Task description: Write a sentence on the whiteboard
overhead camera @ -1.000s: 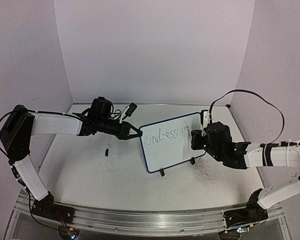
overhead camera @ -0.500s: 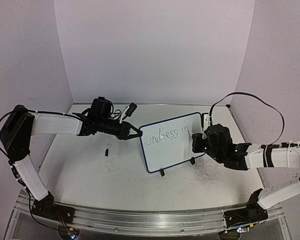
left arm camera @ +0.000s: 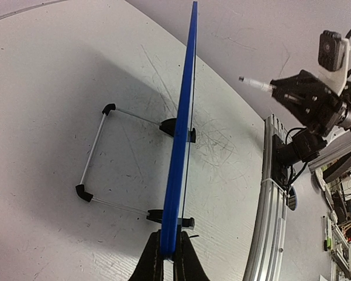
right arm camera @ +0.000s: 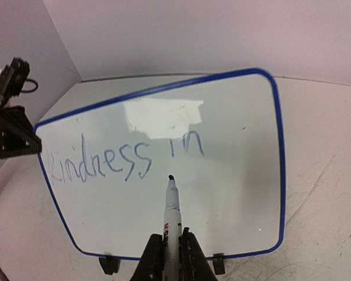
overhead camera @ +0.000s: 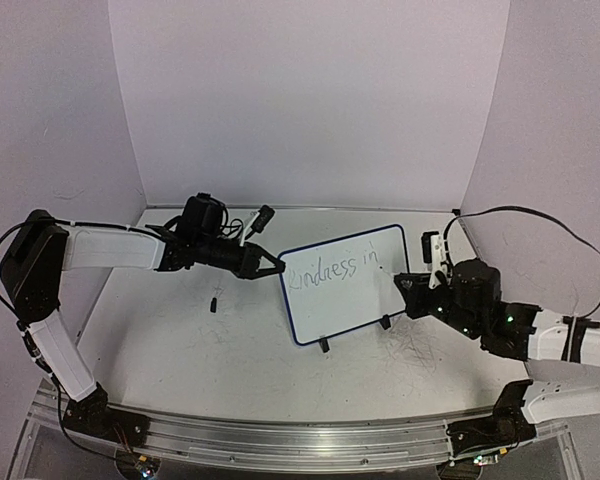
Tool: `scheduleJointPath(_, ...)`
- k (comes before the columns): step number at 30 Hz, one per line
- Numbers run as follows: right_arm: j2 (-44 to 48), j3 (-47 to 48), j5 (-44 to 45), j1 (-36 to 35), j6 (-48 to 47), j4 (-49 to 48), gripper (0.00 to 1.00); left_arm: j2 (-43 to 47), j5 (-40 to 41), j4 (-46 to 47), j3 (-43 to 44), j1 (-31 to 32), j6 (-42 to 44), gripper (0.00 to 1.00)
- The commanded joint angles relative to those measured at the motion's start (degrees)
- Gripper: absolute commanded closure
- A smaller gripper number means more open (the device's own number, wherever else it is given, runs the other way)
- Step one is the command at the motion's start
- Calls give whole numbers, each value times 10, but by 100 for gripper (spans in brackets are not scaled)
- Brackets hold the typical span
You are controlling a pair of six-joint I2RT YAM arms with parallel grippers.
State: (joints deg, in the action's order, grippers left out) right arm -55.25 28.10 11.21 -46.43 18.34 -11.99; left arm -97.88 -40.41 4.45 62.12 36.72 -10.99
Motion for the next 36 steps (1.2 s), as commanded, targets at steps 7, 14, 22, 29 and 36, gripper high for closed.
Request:
scheduleJointPath(7,-191,104,22,-133,-35,-27,100,4,60,-55,14,3,9,100)
scheduleJointPath(14,-297,176,51,-187,-43,-51,100,0,58,-54,15,4,16,100)
scheduleJointPath(22,-343,203,53,-215,-45,-64,100,-3,54,-49,7,5,19,100)
scheduleJointPath(29,-360,211,104,-216,-13,-53,100,2,54,-47,5,5,19,100)
scheduleJointPath(36,-377,222,100,-215,-13,-55,100,3,51,-47,3,5,19,100)
